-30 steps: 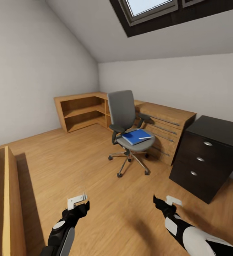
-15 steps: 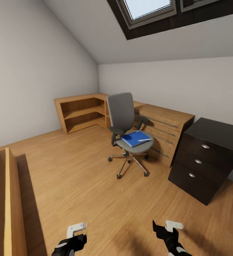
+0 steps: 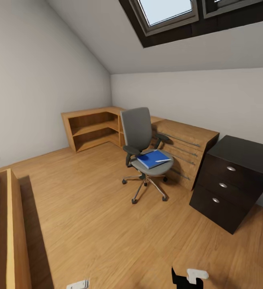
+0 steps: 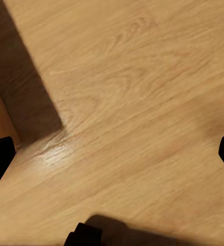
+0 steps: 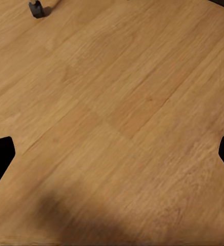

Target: In the bedroom, organize the workspace by keeping the computer under the desk, ensuring the monitor is on the desk, placing the keyboard on the desk next to the monitor, placing the mouse on the desk next to the keyboard, moving the folder from the swivel chair onto the desk next to the mouse, stacking the notebook on top of the folder with the pen on top of the notebook, and positioning the swivel chair next to the desk.

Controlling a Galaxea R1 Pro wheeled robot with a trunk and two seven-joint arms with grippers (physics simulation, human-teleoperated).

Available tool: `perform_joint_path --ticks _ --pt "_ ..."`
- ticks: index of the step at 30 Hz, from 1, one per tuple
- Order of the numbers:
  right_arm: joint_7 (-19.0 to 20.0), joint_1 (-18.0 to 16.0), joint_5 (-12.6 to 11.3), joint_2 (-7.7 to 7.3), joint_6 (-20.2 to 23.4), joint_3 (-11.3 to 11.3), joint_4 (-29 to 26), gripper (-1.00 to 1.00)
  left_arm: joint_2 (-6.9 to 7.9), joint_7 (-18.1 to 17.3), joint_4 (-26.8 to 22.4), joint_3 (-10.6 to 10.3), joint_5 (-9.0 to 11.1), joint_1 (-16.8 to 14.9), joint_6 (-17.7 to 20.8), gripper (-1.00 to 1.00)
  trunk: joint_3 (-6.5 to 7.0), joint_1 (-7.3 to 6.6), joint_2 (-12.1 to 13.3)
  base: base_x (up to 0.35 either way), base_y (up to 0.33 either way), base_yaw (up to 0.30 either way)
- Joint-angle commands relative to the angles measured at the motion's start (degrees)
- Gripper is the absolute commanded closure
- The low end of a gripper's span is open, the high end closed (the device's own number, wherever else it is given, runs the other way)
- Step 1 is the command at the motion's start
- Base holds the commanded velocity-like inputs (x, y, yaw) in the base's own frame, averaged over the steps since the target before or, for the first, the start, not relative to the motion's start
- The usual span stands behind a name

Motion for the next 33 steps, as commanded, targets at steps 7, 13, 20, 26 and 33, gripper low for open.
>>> perform_joint_path --ticks 7,13,20,26,33 --pt "0.1 0.9 0.4 0.15 -0.3 -0.4 0.3 -1.00 0.14 0.3 8.3 -0.5 0.1 0.0 -4.5 -1.00 1.21 -1.55 2.8 0.000 0.000 0.000" --pt "0.1 1.0 0.4 0.18 -0.3 -0.4 0.4 -1.00 0.24 0.2 11.4 -0.5 -1.2 0.0 -5.3 -1.00 2.29 -2.87 5.2 0.000 0.000 0.000" --pt "0.1 1.1 0.5 0.18 -0.4 -0.4 0.4 -1.00 0.30 0.2 13.3 -0.5 -1.9 0.0 -5.4 -1.00 3.55 -4.41 8.0 0.000 0.000 0.000" --pt "0.1 1.1 0.4 0.17 -0.4 -0.4 0.5 -1.00 0.43 0.1 14.0 -0.5 -1.9 0.0 -5.6 -1.00 4.62 -5.72 10.4 0.000 0.000 0.000" --pt "0.1 1.1 0.3 1.09 -0.3 -0.4 0.5 -1.00 0.45 0.0 14.2 -0.4 -1.8 0.0 -5.7 -1.00 5.88 -7.26 13.2 0.000 0.000 0.000"
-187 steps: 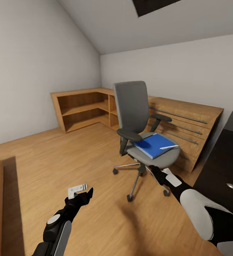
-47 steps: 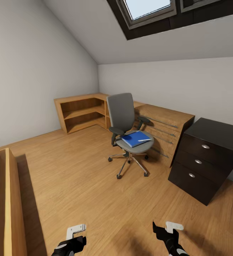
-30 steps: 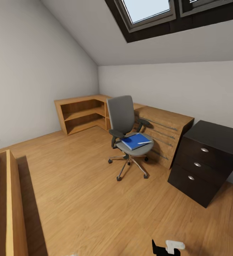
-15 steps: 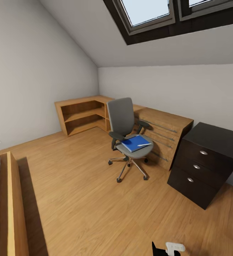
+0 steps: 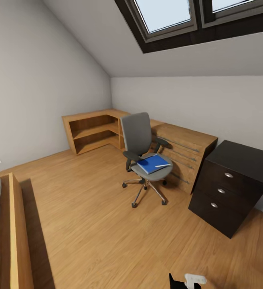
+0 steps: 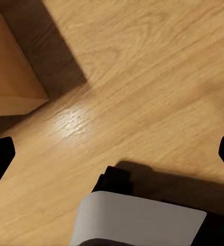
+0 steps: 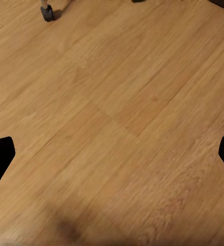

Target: In the bedroom, organize the workspace by keeping the computer under the desk, ensuring the monitor is on the desk, placing the keyboard on the desk next to the monitor, placing the mouse on the desk next to the keyboard, moving the folder from the swivel chair onto the desk next to the mouse, stacking the notebook on top of the folder with the pen on top of the notebook, and positioning the swivel chair next to the desk.

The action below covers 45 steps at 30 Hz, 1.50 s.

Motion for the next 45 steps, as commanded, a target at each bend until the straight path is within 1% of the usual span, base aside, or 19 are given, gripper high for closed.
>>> perform_joint_path --ticks 1,5,22,36,45 --pt "0.1 -0.1 0.3 0.08 -0.2 -0.5 0.1 -1.00 0.01 0.3 -0.1 -0.2 0.5 0.0 0.1 -1.00 0.13 -0.23 0.4 0.000 0.000 0.000" --pt "0.1 -0.1 0.2 0.46 -0.3 -0.5 0.1 -1.00 0.01 0.3 0.2 -0.2 0.5 0.0 0.1 -1.00 0.85 -1.11 2.0 0.000 0.000 0.000" --pt "0.1 -0.1 -0.1 0.50 -0.3 -0.6 0.0 -1.00 -0.16 0.3 0.6 -0.2 0.4 0.0 0.0 -1.00 3.86 -4.84 8.8 0.010 0.000 -0.057" --pt "0.1 -0.1 0.0 0.50 -0.3 -0.6 0.1 -1.00 -0.19 -0.6 0.6 -0.3 0.3 0.0 -0.2 -1.00 6.38 -7.92 14.4 0.283 0.000 -0.001" --pt "0.1 -0.1 0.1 0.43 -0.3 -0.6 0.1 -1.00 -0.24 -0.6 0.7 -0.3 0.3 0.0 -0.2 -1.00 6.44 -7.92 14.4 0.327 0.000 -0.036"
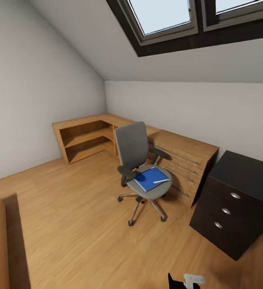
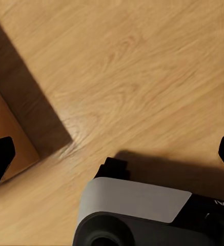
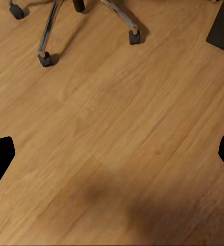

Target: In the bedroom, organize the workspace by keeping the computer under the desk, ensuring the monitor is on the desk, placing the keyboard on the desk next to the monitor, placing the mouse on the desk next to the keyboard, moving the folder from the swivel chair onto the desk next to the mouse, stacking the notebook on top of the folder with the pen on top of the notebook, and positioning the swivel chair next to the desk.

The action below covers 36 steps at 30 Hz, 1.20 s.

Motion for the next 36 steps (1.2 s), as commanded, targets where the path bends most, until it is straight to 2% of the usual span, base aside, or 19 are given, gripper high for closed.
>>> perform_joint_path --ticks 1,14,17,18,19,29,36 --pt "0.1 -0.1 0.3 0.00 -0.2 -0.5 0.1 -1.00 0.01 0.3 -0.1 -0.2 0.5 0.0 0.1 -1.00 -0.02 0.03 0.0 0.328 0.000 -0.144" --pt "0.1 -0.1 0.3 -0.02 -0.2 -0.5 0.1 -1.00 0.00 0.3 -0.1 -0.2 0.5 0.0 -0.2 -1.00 0.54 0.03 0.0 0.327 0.000 -0.198" --pt "0.1 -0.1 0.3 -0.02 -0.2 -0.5 0.1 -1.00 0.00 0.3 -0.1 -0.3 0.5 0.0 -2.3 -1.00 0.69 0.03 0.0 0.303 0.000 -0.217" --pt "0.1 -0.1 0.3 -0.02 -0.2 -0.5 0.1 -1.00 0.00 0.3 -0.1 -0.3 0.5 0.0 -3.9 -1.00 0.74 0.03 0.0 0.284 0.000 -0.218" --pt "0.1 -0.1 0.3 -0.02 -0.2 -0.5 0.1 -1.00 -0.08 0.3 0.1 -0.2 0.5 0.0 -7.9 -1.00 0.79 0.03 0.0 0.264 0.000 -0.219" --pt "0.1 -0.1 0.3 -0.02 -0.2 -0.5 0.1 -1.00 -0.26 0.3 1.1 -0.9 0.5 0.0 -10.8 -1.00 1.28 0.03 0.0 0.126 0.000 -0.219" --pt "0.1 -0.1 0.3 -0.02 -0.2 -0.5 0.1 -1.00 -0.34 0.4 1.2 -1.0 0.5 0.0 -12.0 -1.00 2.88 -1.50 2.8 0.007 0.000 -0.219"
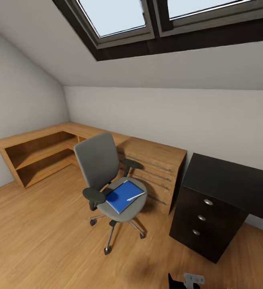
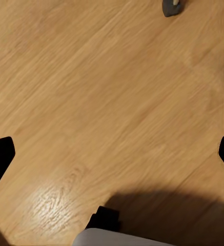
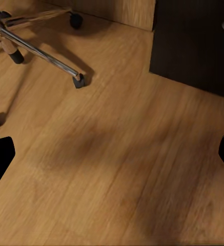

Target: In the bedroom, organize the workspace by keeping the computer under the desk, ensuring the monitor is on the desk, placing the keyboard on the desk next to the monitor, placing the mouse on the desk next to the keyboard, moving the folder from the swivel chair onto the desk next to the mouse, stacking the notebook on top of the folder with the pen on top of the notebook, and positioning the swivel chair next to the desk.

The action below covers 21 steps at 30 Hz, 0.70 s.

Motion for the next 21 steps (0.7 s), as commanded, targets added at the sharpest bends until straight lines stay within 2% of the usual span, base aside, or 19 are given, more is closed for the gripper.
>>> perform_joint_path --ticks 1,11,21 --pt "0.1 -0.1 0.3 0.00 -0.2 -0.5 0.1 -1.00 0.01 0.2 0.0 -0.3 0.6 0.0 -0.3 -1.00 0.18 -0.23 0.4 0.002 0.000 -0.219" --pt "0.1 -0.1 0.3 0.08 -0.2 -0.5 0.1 -1.00 0.00 0.2 1.4 -0.5 0.6 0.0 -0.2 -1.00 2.44 -2.42 4.4 0.001 0.000 -0.224" --pt "0.1 -0.1 0.3 0.09 -0.2 -0.5 0.1 -1.00 -0.06 0.2 2.4 -0.6 0.6 0.0 -0.2 -1.00 4.34 -4.62 8.4 0.000 0.000 -0.278"
